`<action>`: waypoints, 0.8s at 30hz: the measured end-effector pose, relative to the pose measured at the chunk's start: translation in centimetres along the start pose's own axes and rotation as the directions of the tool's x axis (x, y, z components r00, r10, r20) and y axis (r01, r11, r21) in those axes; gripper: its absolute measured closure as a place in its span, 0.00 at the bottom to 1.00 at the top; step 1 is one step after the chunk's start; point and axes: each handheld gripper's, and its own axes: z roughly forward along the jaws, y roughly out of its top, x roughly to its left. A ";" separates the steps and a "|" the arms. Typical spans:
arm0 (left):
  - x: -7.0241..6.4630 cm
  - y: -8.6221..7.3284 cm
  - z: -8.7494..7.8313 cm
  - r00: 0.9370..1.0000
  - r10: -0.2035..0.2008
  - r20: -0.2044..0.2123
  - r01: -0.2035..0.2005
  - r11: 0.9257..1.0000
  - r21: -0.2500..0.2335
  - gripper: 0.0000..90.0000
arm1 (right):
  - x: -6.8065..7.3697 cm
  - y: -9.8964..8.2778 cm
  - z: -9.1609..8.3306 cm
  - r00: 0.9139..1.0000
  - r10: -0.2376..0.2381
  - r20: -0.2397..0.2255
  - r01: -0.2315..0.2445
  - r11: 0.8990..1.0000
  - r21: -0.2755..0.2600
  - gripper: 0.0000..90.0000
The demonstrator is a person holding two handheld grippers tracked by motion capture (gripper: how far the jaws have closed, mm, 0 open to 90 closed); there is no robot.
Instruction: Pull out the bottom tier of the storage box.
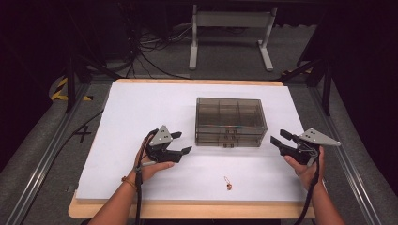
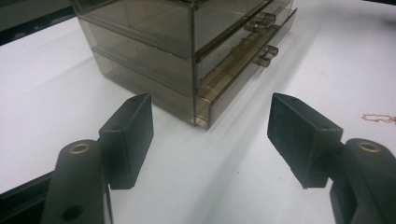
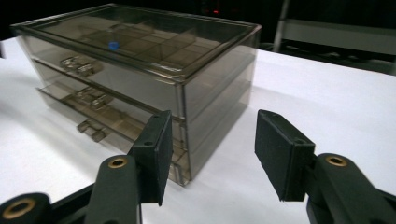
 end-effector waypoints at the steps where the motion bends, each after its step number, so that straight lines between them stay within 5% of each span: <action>1: 0.0 0.0 0.2 1.000 0.016 -0.001 -0.016 1.000 0.018 0.34 | -0.1 -0.1 0.1 1.000 0.006 -0.012 -0.006 1.000 -0.001 0.53; 5: 0.2 0.0 0.3 1.000 -0.023 0.021 0.023 1.000 0.001 0.28 | -0.1 -0.6 0.5 0.998 0.014 -0.068 -0.013 1.000 0.008 0.51; 13: -0.3 0.1 1.4 0.998 0.000 0.057 -0.002 1.000 0.031 0.29 | 0.9 -1.6 1.4 0.991 -0.027 -0.133 0.037 0.997 0.071 0.46; 24: -0.2 0.0 2.1 0.997 0.023 0.070 -0.028 0.997 0.070 0.32 | 1.5 -2.0 2.4 0.987 -0.063 -0.151 0.081 0.990 0.114 0.44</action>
